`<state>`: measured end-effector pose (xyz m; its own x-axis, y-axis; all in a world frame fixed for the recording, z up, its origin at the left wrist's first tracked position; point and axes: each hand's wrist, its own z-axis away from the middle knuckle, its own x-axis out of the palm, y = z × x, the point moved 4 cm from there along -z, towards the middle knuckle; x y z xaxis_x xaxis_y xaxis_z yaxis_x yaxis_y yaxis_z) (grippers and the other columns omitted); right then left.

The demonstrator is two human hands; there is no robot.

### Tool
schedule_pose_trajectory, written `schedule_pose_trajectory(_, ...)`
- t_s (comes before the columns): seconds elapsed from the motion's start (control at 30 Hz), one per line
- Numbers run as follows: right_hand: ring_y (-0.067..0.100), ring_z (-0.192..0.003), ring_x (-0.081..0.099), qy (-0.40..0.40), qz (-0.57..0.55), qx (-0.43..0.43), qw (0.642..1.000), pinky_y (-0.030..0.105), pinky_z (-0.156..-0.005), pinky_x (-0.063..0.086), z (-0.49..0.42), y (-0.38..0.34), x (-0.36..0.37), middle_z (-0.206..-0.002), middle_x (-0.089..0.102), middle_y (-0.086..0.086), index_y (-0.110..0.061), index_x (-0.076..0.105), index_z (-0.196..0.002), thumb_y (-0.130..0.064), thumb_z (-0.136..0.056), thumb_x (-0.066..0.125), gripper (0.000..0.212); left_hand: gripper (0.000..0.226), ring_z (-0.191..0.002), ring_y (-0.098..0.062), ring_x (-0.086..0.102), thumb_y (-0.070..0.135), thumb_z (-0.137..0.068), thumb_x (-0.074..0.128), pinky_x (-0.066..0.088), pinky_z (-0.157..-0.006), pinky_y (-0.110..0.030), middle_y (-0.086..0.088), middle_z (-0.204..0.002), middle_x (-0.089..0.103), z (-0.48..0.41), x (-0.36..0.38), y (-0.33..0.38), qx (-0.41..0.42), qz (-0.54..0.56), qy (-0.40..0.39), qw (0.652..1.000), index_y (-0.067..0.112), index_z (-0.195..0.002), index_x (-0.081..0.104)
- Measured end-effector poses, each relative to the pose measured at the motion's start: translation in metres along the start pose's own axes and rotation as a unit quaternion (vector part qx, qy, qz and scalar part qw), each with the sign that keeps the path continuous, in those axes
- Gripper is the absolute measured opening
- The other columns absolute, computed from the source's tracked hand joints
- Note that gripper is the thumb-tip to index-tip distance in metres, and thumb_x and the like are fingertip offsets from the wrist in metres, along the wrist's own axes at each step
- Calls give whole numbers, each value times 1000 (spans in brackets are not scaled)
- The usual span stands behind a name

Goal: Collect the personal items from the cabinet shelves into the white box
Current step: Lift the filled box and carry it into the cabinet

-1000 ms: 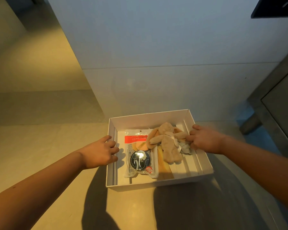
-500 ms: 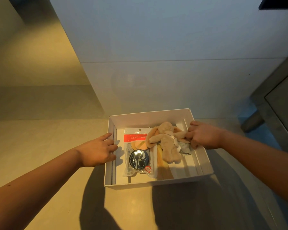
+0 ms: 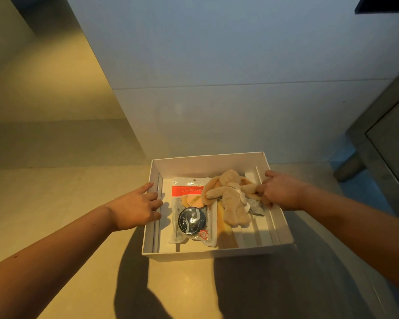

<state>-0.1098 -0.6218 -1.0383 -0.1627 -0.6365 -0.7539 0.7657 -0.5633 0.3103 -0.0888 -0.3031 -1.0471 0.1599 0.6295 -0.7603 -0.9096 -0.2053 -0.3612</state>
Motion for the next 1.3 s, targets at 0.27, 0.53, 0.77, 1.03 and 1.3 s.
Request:
schedule_pose_trajectory(0.27, 16, -108, 52, -19, -1, 19, 1000, 32, -99, 25, 32, 27, -59, -118, 57, -4, -27, 63, -106, -16, -89, 52, 23, 32, -115, -28, 42, 11, -90, 52, 8, -110, -55, -10, -122, 49, 33, -41, -31, -11, 11, 19, 1000, 17, -121, 49)
schedule_pose_trajectory(0.53, 15, -109, 50, -17, -17, 11, 1000, 32, -102, 29, 96, 66, -172, -117, 57, -5, -30, 63, -107, -21, -90, 52, 22, 30, -116, -28, 40, 11, -93, 47, 8, -110, -55, -10, -124, 47, 113, -130, -86, -20, -2, -9, 1000, 18, -123, 47)
schedule_pose_trajectory(0.77, 20, -105, 54, -6, -8, -13, 1000, 37, -105, 21, 181, 108, -303, -112, 60, 1, -21, 64, -104, -15, -86, 55, 21, 23, -111, -31, 46, 9, -92, 48, 14, -108, -56, -12, -119, 51, 215, -243, -142, -14, 20, 8, 1000, 15, -113, 53)
schedule_pose_trajectory(1.03, 20, -112, 51, -5, -4, -29, 1000, 42, -109, 19, 283, 161, -444, -116, 58, 0, -25, 63, -106, -13, -85, 56, 24, 19, -107, -31, 49, 10, -90, 50, 18, -108, -56, -11, -115, 54, 325, -388, -207, -16, 25, 24, 999, 16, -107, 55)
schedule_pose_trajectory(1.3, 16, -113, 49, 8, 6, -34, 999, 39, -109, 15, 387, 206, -558, -117, 57, -3, -26, 63, -106, -15, -89, 52, 23, 28, -118, -31, 37, 11, -95, 38, 8, -110, -55, -12, -127, 44, 406, -507, -247, -29, 25, -11, 999, 16, -122, 48)
